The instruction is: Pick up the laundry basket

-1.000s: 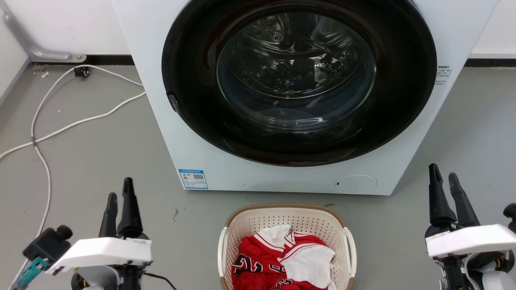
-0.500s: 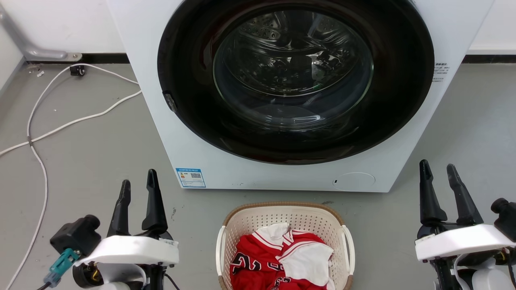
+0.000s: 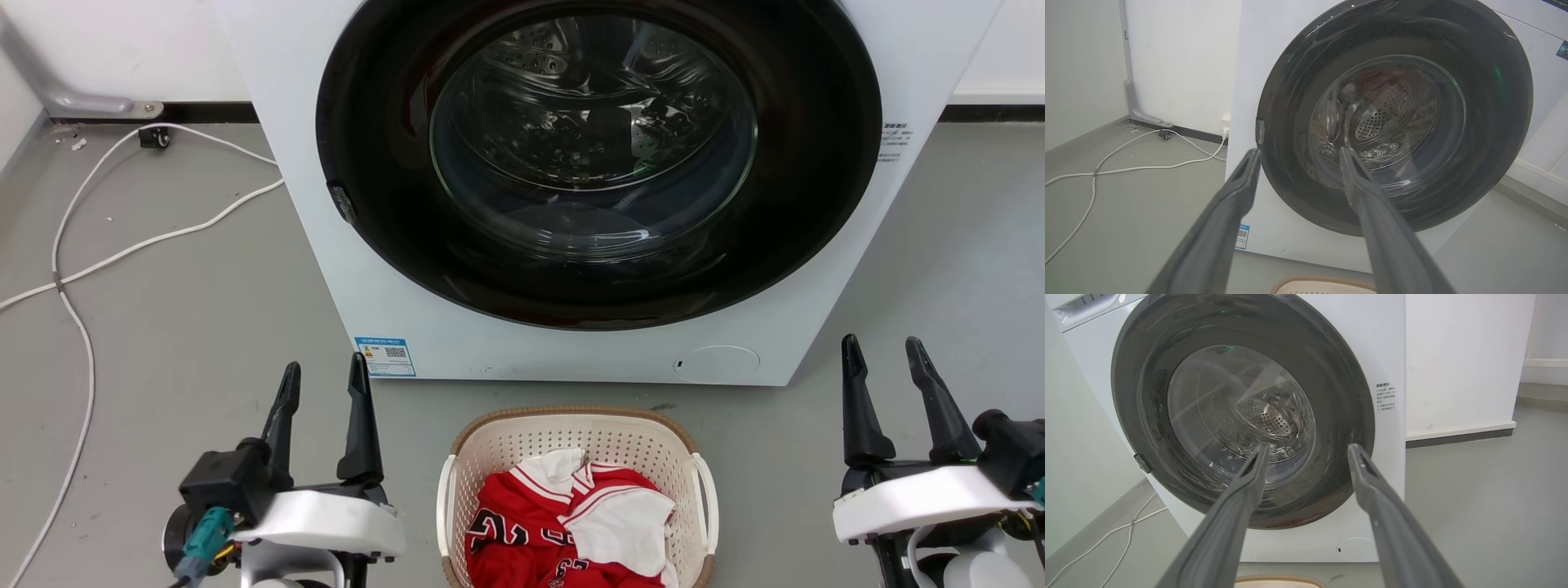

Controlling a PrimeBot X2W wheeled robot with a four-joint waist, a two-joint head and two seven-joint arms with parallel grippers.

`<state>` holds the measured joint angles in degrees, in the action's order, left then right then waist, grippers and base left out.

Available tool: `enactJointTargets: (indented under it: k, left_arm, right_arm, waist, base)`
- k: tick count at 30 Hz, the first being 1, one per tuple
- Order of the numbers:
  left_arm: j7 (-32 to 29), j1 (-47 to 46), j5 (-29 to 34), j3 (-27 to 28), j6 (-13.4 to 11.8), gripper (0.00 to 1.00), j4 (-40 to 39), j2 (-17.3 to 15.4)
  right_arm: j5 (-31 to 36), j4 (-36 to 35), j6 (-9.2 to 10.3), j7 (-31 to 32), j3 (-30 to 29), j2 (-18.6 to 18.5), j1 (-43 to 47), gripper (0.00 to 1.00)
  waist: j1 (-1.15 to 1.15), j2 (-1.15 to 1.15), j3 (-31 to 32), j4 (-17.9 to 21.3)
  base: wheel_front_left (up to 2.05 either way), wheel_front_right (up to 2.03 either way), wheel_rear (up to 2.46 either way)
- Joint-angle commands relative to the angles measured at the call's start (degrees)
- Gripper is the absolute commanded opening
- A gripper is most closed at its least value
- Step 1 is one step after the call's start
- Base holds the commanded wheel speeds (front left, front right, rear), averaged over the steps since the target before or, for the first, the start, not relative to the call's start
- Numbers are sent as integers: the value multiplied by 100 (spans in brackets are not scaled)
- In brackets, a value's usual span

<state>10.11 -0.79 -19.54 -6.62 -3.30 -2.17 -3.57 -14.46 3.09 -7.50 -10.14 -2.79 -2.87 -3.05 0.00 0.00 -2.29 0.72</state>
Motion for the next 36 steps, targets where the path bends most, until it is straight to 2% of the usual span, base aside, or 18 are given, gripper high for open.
enactJointTargets:
  k: [1,15,26,36]
  left_arm:
    - [62,1,205,-90,-110,100,11,-53]
    - [235,16,849,-643,-437,100,261,-262]
    - [372,130,1201,-693,-287,100,474,-213]
    - [465,185,1598,-687,-204,100,542,-153]
  right_arm:
    - [221,20,2,-59,-30,-7,26,100]
    - [980,246,2,-232,58,-5,126,100]
    - [1122,533,2,-363,126,-3,168,100]
    - [1529,602,3,-464,185,-2,227,100]
  waist:
    - [0,0,4,-6]
    - [0,0,16,1]
    - [0,0,49,35]
    - [0,0,87,59]
  base:
    - [0,0,0]
    - [0,0,0]
    - [0,0,0]
    - [0,0,0]
